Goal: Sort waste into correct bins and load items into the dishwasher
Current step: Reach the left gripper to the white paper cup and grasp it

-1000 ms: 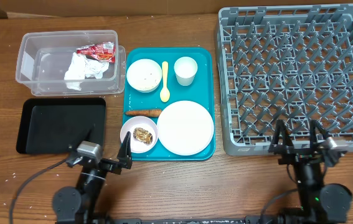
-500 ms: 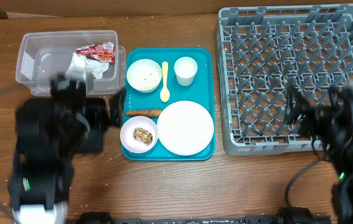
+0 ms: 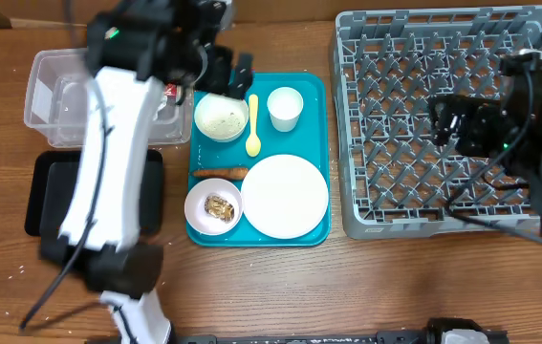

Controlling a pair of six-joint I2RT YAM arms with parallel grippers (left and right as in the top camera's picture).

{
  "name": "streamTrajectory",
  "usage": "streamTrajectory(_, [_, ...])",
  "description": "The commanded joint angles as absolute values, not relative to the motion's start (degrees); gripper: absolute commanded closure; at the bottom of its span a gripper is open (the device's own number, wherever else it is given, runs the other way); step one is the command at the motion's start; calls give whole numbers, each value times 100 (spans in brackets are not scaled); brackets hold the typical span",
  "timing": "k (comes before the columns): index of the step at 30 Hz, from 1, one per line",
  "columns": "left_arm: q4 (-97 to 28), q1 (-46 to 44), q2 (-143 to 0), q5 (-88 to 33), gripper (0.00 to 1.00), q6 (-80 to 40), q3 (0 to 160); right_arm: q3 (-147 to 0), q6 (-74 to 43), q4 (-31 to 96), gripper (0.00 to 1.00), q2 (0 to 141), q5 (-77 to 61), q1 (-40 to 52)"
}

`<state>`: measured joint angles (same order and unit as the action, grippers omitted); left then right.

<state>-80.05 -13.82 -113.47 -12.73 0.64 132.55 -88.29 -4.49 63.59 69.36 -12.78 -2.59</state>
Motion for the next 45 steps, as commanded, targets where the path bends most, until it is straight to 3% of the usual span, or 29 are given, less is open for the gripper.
streamTrajectory(1, [-7876, -1428, -11974, -1236, 0, 172, 13535, -8993, -467, 6383, 0, 7059, -1555, -266])
streamTrajectory(10, [-7065, -1520, -13067, -1741, 0, 176, 13533, -8991, -467, 6630, 0, 7325, -1553, -266])
streamTrajectory(20, [-6482, -2038, -13616, -974, 19, 174, 13509, -8991, -467, 6829, 0, 7609, -1553, -266])
streamTrajectory(30, [-6582, -2178, -14022, -395, 46, -285, 13504, -8991, -462, 6847, 1, 7675, -1551, -266])
streamTrajectory(35, [-6600, -2185, -14127, -403, 75, -392, 13500, -8991, -462, 6845, 1, 7675, -1549, -266])
streamTrajectory(37, [-6600, -2182, -14173, -401, 96, -499, 13489, -8991, -462, 6845, 1, 7675, -1549, -266])
streamTrajectory(42, [-6646, -2182, -14169, -491, 96, -613, 13487, -8991, -467, 6845, 7, 7675, -1511, -266])
streamTrajectory(45, [-6814, -2084, -14009, -1291, 96, -650, 13609, -8991, -471, 6777, 7, 7675, -1535, -266])
